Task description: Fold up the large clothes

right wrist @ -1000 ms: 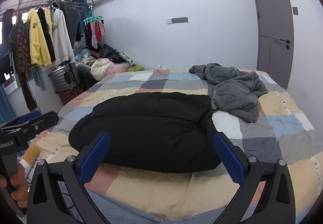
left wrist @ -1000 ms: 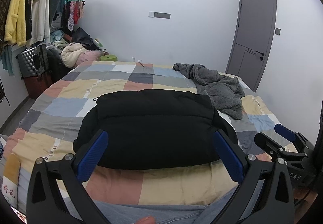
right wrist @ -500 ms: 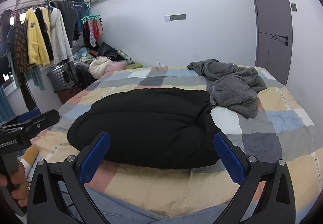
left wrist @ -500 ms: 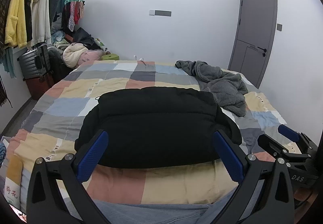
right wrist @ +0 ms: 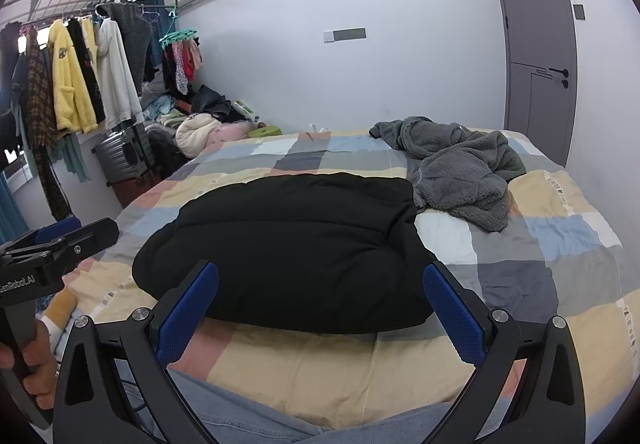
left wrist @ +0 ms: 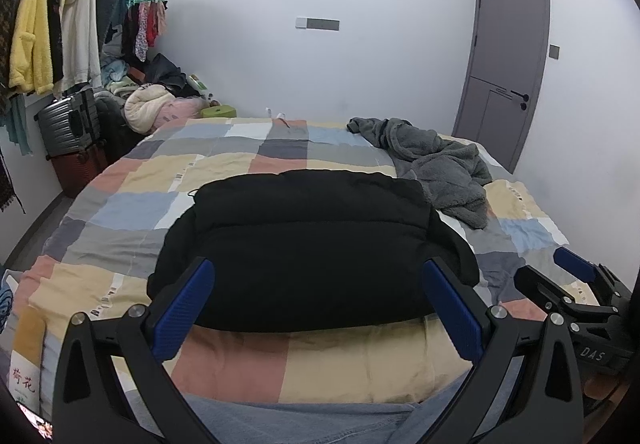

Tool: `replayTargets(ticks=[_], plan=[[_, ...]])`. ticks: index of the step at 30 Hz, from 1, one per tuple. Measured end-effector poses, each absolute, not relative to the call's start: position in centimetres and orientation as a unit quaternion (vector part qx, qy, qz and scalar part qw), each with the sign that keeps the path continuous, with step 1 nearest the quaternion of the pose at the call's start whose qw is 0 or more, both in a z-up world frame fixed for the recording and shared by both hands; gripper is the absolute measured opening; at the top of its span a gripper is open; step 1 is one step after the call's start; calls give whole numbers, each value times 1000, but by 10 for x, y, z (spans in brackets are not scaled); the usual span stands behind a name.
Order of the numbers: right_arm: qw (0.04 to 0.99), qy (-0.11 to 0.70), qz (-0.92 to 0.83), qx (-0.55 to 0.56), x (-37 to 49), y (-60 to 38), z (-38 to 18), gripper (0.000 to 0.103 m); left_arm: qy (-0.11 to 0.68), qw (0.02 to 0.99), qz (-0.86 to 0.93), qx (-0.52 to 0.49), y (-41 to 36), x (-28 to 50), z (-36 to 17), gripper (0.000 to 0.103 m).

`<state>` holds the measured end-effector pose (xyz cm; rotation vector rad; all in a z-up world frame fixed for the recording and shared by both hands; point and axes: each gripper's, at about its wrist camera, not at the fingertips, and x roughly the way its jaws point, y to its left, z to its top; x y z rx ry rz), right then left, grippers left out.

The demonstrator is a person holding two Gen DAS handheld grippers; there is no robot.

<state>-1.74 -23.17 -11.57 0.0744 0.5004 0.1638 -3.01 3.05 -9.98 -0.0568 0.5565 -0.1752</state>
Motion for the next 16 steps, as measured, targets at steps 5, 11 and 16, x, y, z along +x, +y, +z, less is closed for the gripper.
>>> replayTargets(ticks=[5, 11, 16], plan=[[965, 248, 81, 36, -18, -232, -115, 103, 273, 958, -86, -22, 29, -31, -100, 103], [965, 247, 80, 37, -18, -231, -114, 103, 272, 958, -84, -23, 29, -33, -100, 103], [965, 246, 82, 36, -18, -229, -113, 103, 271, 959, -82, -23, 30, -34, -100, 103]])
